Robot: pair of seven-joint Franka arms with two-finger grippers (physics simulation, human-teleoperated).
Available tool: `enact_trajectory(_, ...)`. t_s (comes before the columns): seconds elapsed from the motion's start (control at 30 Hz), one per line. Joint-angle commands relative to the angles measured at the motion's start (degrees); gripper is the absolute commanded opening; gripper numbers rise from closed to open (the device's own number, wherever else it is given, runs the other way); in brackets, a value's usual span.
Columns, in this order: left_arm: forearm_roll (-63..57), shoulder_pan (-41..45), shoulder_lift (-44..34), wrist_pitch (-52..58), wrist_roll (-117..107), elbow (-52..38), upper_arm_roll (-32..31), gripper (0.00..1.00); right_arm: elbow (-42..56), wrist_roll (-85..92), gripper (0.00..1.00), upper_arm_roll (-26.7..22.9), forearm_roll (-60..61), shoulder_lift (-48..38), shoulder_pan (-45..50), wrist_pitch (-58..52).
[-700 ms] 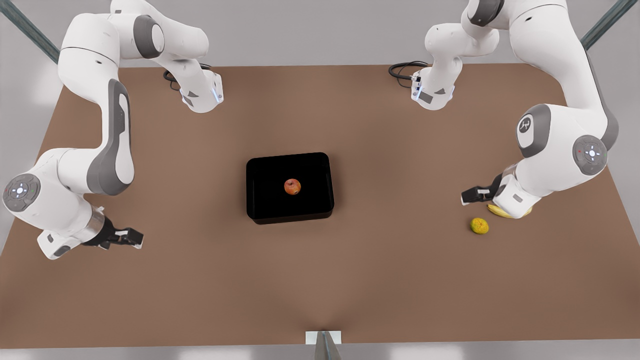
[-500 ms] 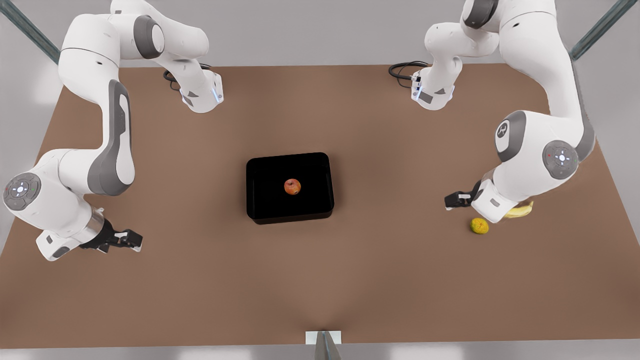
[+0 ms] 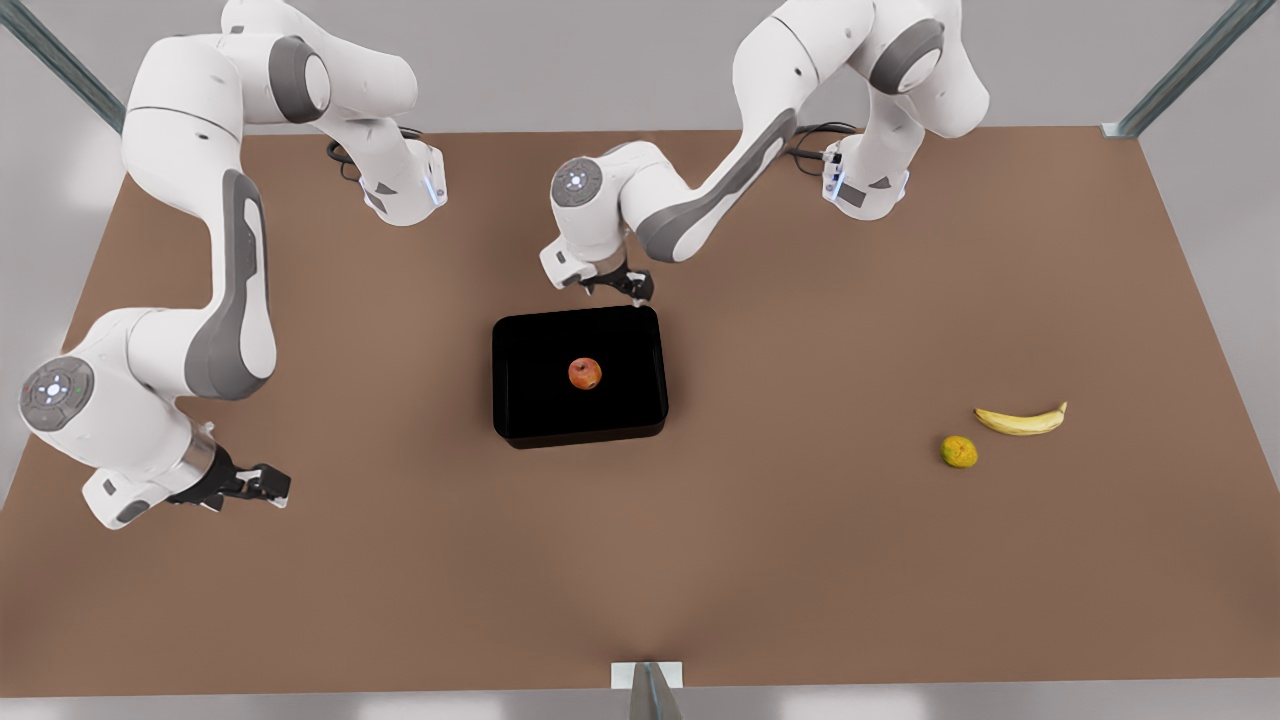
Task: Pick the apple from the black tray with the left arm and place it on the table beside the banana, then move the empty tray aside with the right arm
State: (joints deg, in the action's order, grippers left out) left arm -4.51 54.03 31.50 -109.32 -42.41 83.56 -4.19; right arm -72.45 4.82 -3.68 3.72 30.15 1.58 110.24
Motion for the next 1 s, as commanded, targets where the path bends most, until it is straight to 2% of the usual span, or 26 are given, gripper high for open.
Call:
enact_trajectory(0.0, -0.8, -0.1, 1.5, -10.2, -42.4, 0.0, 0.1, 1.00, 0.0, 1.2, 1.00, 0.0, 0.1, 0.1, 0.0, 0.1)
enact_trajectory(0.07, -1.0, -1.0, 7.5, -12.1, -42.6, -6.7, 1.3, 1.00, 0.0, 1.1, 1.00, 0.0, 0.1, 0.3, 0.0, 0.1)
enact_trajectory(0.13, -1.0, -1.6, 9.5, -15.8, -41.2, -8.5, 3.8, 1.00, 0.0, 1.1, 1.00, 0.0, 0.1, 0.3, 0.0, 0.1)
enact_trajectory(0.3, -3.2, -1.0, 16.9, -21.1, -40.0, -12.6, 3.6, 1.00, 0.0, 1.2, 1.00, 0.0, 0.1, 0.4, 0.0, 0.1)
enact_trajectory(0.37, -5.9, 0.6, 22.6, -20.9, -39.9, -18.9, 3.6, 1.00, 0.0, 1.2, 1.00, 0.0, 0.1, 0.4, 0.0, 0.1)
enact_trajectory(0.6, -9.8, 2.9, 22.4, -20.5, -38.0, -15.2, 3.6, 1.00, 0.0, 1.2, 1.00, 0.0, 0.1, 0.8, 0.0, 0.1)
enact_trajectory(0.77, -15.1, 3.6, 21.7, -23.2, -38.1, -8.9, 3.6, 1.00, 0.0, 0.9, 1.00, 0.1, -1.3, 0.9, -0.1, 0.1)
enact_trajectory(0.97, -15.2, 3.5, 22.1, -25.3, -39.1, -8.2, 3.6, 1.00, 0.0, 0.9, 1.00, 0.1, -1.3, 0.9, 0.0, 0.1)
